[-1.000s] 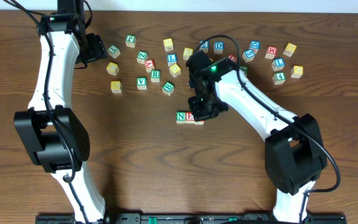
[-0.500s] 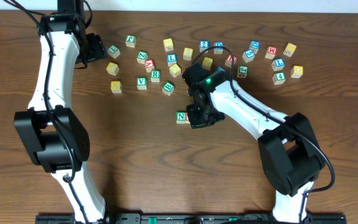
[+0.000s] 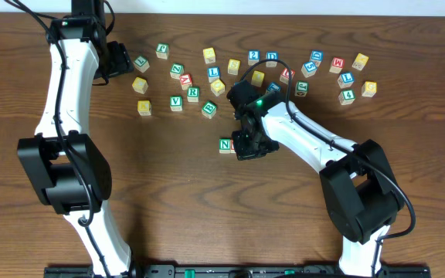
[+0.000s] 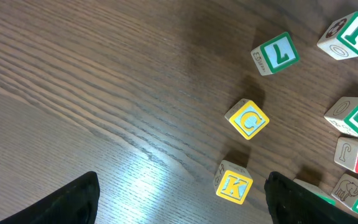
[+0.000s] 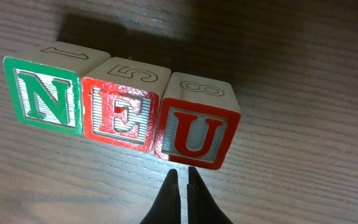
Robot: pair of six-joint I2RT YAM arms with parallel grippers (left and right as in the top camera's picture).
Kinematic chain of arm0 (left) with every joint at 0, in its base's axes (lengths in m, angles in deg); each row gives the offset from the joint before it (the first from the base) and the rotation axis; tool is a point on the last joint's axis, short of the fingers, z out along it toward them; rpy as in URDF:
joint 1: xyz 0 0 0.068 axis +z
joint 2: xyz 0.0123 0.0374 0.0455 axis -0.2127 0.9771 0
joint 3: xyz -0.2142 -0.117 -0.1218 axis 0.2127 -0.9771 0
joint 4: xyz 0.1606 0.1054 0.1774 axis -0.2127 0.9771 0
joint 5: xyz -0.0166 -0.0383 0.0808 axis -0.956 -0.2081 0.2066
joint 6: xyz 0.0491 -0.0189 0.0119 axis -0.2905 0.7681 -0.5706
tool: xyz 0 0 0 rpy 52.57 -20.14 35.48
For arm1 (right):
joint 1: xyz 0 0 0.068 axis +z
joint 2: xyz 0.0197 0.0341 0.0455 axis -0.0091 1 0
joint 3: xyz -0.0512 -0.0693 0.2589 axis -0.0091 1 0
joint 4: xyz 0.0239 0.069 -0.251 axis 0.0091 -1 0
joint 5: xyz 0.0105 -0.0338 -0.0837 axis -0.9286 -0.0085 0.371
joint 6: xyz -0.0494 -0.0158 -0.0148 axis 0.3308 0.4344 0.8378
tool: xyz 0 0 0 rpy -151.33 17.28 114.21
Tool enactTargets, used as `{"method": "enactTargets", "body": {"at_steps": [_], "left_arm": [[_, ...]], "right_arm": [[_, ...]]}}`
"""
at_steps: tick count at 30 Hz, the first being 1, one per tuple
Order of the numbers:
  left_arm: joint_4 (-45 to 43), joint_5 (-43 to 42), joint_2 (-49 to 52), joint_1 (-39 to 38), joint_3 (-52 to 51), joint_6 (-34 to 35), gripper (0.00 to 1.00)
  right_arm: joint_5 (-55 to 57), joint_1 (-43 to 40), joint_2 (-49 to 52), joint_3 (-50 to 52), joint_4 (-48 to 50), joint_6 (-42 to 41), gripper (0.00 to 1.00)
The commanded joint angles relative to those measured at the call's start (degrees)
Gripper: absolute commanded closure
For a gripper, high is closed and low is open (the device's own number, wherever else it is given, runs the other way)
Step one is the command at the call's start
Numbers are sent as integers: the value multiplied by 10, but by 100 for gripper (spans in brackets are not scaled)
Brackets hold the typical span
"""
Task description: Spell out NEURIPS
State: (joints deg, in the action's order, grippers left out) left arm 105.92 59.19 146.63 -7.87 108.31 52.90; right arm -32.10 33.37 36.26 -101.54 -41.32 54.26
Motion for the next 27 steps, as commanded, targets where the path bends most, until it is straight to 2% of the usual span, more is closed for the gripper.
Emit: {"method": "enactTargets", "body": {"at_steps": [1,27], "left_arm": [[3,5,7,0,-6,3,16],[3,5,7,0,-6,3,16]], "right_arm": [[7,3,5,2,1,-8,99],[7,9,5,9,1,-8,95]]}}
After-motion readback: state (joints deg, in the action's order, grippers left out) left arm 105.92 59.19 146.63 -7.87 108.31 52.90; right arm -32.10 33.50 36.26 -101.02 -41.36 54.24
